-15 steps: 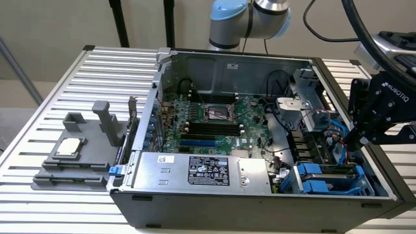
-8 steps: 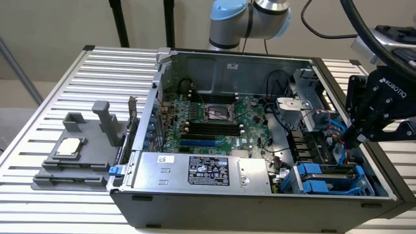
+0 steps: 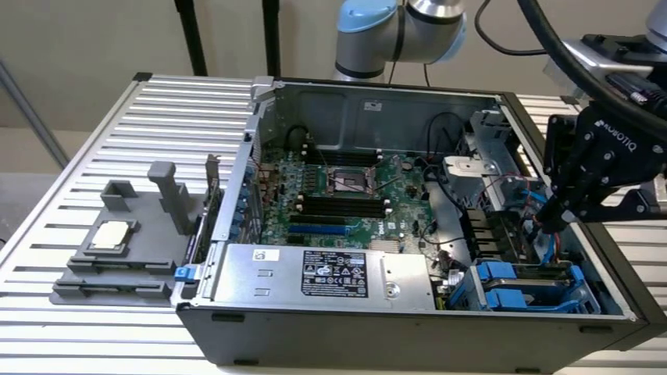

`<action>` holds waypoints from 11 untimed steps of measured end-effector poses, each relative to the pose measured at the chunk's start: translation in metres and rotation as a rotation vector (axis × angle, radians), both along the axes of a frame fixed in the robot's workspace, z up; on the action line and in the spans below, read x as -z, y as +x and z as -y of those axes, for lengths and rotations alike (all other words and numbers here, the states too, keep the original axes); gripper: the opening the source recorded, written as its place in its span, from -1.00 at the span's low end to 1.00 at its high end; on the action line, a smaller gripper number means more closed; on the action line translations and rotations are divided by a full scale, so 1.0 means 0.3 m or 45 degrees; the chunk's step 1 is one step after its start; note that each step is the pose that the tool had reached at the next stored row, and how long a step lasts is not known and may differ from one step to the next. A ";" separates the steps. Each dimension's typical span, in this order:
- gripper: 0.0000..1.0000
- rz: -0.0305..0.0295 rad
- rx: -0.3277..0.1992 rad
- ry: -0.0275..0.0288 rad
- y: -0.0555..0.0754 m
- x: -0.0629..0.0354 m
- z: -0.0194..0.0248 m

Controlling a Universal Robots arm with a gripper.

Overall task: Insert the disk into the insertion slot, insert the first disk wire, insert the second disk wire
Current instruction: 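Insert the second disk wire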

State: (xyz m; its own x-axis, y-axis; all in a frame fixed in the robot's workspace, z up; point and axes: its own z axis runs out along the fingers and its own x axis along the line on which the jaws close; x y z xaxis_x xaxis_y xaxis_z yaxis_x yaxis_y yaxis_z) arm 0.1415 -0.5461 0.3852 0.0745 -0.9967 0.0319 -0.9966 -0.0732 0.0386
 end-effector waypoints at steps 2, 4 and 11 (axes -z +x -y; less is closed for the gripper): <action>-0.67 0.0113 0.000 0.0098 -0.016 0.004 0.003; -0.67 0.0204 0.000 0.0184 -0.035 0.010 0.009; -0.67 0.0654 0.000 0.0279 -0.075 0.029 0.042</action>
State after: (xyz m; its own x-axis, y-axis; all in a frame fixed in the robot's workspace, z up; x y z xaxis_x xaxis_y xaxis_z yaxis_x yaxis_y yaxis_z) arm 0.1190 -0.5585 0.3766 0.0737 -0.9972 0.0139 -0.9972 -0.0739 -0.0142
